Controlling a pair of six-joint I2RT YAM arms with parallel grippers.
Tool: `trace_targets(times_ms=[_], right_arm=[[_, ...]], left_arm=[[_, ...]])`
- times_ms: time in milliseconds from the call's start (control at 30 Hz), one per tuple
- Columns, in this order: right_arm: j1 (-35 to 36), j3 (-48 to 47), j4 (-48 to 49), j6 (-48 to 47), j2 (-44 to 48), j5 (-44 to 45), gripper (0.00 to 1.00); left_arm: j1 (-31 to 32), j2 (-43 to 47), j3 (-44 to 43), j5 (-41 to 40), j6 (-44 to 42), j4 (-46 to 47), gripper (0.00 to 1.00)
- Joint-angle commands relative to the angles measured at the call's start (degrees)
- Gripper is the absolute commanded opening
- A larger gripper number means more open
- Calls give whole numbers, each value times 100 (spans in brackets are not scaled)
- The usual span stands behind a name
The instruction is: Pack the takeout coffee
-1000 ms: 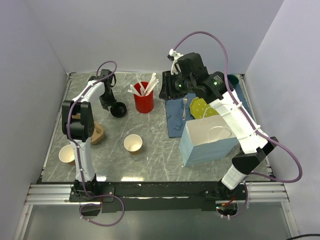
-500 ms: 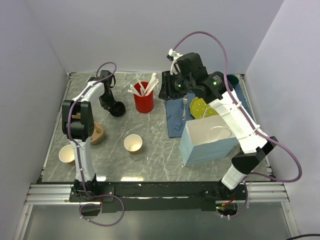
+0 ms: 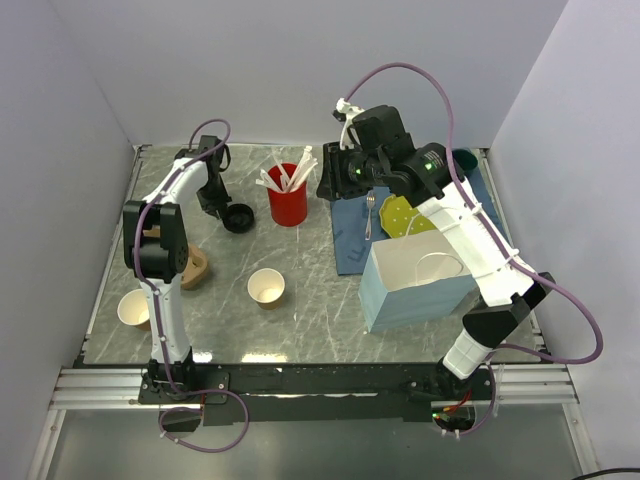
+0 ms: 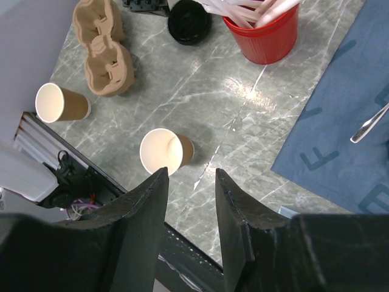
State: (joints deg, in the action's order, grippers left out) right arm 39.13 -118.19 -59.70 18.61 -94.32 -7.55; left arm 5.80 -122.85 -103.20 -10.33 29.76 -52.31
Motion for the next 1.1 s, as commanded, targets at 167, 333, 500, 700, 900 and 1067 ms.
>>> trace_targets(times_ms=[167, 333, 500, 700, 900, 1067], right_arm=[[42, -231, 99, 2, 2, -45, 44], [50, -195, 134, -15, 46, -80, 44], [50, -327, 12, -121, 19, 17, 44], [42, -301, 3, -138, 28, 34, 44], [50, -389, -15, -156, -33, 52, 45], [42, -406, -15, -147, -51, 34, 45]], left_arm=[[-9, 269, -403, -110, 390, -394, 10], [-18, 603, 290, 443, 198, 518, 21], [-18, 455, 318, 593, 74, 564, 28], [-18, 262, 247, 453, 91, 459, 29], [-18, 305, 484, 558, 65, 670, 32], [-18, 244, 503, 673, 30, 732, 32]])
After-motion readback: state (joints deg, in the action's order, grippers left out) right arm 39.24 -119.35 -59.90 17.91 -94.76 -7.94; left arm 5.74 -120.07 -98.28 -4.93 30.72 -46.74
